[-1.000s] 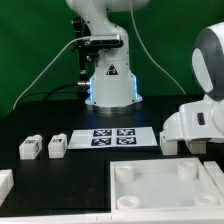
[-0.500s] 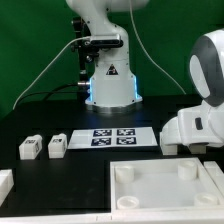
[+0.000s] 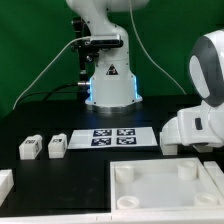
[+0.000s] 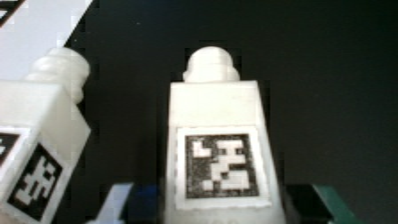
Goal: Assemble one leg
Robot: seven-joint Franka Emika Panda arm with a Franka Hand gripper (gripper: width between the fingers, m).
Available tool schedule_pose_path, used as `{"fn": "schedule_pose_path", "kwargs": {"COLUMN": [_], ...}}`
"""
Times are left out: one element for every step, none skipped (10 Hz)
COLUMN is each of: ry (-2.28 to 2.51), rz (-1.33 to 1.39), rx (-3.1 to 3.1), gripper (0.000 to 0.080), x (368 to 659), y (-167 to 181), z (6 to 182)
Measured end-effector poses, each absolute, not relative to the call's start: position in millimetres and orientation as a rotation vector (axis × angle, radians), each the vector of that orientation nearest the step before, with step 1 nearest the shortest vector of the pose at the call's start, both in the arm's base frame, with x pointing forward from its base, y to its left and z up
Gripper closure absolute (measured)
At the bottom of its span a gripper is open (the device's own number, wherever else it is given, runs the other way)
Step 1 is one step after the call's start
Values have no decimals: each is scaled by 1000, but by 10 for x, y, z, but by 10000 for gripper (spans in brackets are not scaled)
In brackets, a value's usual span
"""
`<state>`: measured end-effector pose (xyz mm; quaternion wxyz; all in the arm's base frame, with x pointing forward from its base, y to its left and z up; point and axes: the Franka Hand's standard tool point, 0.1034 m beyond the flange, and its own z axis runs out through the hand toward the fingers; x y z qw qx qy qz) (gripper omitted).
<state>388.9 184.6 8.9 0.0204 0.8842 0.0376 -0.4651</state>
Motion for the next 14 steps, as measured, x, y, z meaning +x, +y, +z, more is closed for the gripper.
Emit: {"fn": "schedule_pose_path", "kwargs": {"ry": [117,117,117,117,117,117,117,135,159,155,153,139,121,124], "rz": [-1442,-1442,-1442,-1442,-1442,-1442,-1442,-1438,-1413,-1425,-1387,-1182,-939,-767], "rx": [2742,2742,2742,2742,2742,2742,2742,2754,2787,2781,2810,2925,3028,3085], "gripper": [509,509,509,509,509,509,509,509,508,508,508,508,508,508], "x": [3889,3889,3888,3889,3889,3889,3889,3924,4072,4157,4294,4541,4669,4716], "y": [1846,1846,1846,1846,1846,1846,1846,1833,1756,1672,1626,1596,1499,1386], "z": [89,89,89,89,89,89,89,103,274,511,651,808,1045,1220]}}
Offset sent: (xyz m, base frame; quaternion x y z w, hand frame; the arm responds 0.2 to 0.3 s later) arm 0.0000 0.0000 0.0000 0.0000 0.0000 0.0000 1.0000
